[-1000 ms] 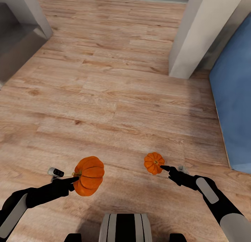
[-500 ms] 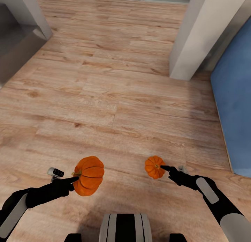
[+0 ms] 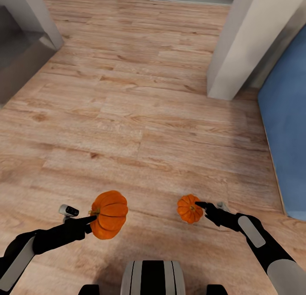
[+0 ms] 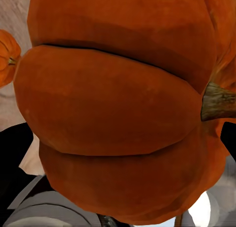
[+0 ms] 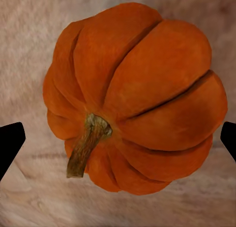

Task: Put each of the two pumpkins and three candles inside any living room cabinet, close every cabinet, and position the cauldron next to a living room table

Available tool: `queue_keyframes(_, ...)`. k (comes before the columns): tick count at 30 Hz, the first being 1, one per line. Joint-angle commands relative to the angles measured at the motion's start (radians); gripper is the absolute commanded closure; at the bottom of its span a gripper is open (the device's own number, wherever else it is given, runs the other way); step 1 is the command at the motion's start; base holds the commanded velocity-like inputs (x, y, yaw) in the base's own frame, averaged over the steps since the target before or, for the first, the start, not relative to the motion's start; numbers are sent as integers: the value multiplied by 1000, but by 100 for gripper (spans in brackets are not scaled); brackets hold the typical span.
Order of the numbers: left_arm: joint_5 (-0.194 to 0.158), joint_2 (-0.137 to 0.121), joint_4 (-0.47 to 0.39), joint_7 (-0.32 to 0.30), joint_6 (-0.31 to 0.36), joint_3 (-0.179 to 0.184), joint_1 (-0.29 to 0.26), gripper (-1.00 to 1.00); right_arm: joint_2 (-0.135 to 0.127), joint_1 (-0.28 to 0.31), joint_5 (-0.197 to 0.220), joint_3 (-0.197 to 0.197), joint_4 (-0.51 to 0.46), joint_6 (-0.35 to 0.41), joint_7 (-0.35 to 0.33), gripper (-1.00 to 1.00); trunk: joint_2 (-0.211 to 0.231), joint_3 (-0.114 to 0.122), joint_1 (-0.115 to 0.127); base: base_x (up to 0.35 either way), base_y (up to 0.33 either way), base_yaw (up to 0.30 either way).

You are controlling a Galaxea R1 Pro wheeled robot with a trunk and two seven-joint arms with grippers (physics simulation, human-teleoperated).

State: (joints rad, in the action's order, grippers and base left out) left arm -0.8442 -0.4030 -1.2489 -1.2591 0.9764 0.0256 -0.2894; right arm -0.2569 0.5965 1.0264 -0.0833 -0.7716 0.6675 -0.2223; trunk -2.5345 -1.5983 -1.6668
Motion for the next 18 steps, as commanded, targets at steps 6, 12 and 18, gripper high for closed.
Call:
queue_keyframes(6, -6, 2, 0, -2, 8, 3, -1, 100, 0, 0, -3, -5, 0, 1, -5, -100, 0, -1, 0, 63, 2, 0)
queue_keyframes(12, -7, 23, 0, -2, 8, 1, -1, 100, 6, 0, -3, -7, 0, 0, -16, -100, 0, -1, 0, 62, 22, 0)
queue_keyframes(18, -7, 24, 0, -2, 8, 0, -1, 100, 7, 0, -3, -7, 0, 0, -17, -100, 0, -1, 0, 75, 33, 0)
